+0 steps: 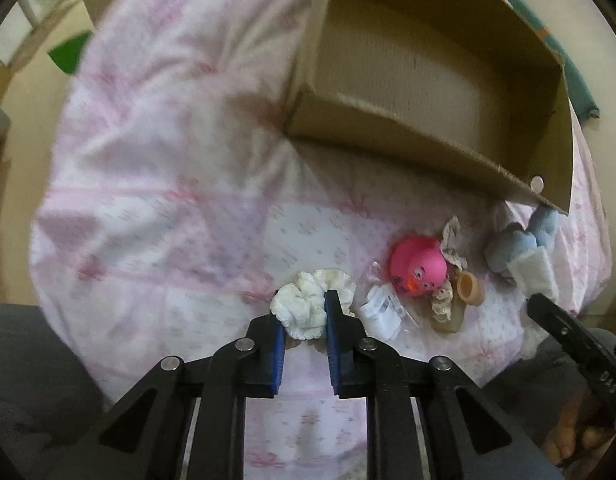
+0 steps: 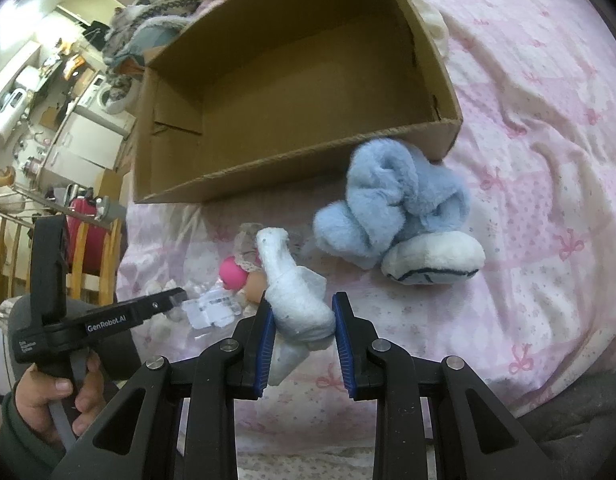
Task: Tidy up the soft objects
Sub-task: 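Grasp the white scrunchie with the left tool while the right tool grasps the white sock, then carry both items into the box and open both tools to release them, then grasp the clear plastic bag with the left tool while the right tool grasps the tan cylinder, then carry the bag into the box and open the left tool while the right tool drops the cylinder inside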
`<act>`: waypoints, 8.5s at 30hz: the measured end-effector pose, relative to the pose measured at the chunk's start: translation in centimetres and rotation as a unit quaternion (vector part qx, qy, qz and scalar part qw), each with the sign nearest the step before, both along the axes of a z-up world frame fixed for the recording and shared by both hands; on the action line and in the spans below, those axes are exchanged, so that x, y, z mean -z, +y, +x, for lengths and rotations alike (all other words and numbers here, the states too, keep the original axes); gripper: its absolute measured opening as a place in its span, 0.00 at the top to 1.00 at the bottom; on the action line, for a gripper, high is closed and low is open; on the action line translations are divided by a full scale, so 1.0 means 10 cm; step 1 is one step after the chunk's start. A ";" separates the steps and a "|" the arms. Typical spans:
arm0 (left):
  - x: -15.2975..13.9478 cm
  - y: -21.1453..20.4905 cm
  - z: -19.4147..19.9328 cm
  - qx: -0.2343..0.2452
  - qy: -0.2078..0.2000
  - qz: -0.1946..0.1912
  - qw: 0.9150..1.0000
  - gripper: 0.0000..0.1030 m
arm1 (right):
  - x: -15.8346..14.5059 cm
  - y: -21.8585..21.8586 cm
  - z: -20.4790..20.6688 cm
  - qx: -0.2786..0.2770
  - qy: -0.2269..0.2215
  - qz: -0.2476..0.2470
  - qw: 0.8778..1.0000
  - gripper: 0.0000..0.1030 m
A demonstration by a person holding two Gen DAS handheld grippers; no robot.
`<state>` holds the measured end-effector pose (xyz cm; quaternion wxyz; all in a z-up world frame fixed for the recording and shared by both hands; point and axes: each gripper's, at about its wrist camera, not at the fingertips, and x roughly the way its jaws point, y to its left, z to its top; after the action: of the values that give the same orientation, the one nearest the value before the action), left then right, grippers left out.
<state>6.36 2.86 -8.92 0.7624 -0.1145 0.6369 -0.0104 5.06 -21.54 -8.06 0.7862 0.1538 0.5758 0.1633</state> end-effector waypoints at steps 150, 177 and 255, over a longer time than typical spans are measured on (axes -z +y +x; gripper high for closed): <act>-0.91 -0.19 0.08 0.028 -0.211 0.068 0.975 0.34 | -0.48 -0.32 0.23 0.065 -0.113 -0.024 0.991 0.25; 0.25 -0.41 0.04 0.036 0.030 -0.023 0.999 0.38 | -0.16 -0.42 0.12 0.087 -0.039 -0.016 0.995 0.25; -0.92 -0.25 0.04 0.030 -0.185 0.054 0.981 0.88 | -0.82 -0.19 0.12 -0.018 -0.127 0.152 0.980 0.97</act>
<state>6.79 0.39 0.23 0.8713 -0.0502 0.4878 -0.0199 6.27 -23.42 0.10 0.8171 0.2392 0.4425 0.2817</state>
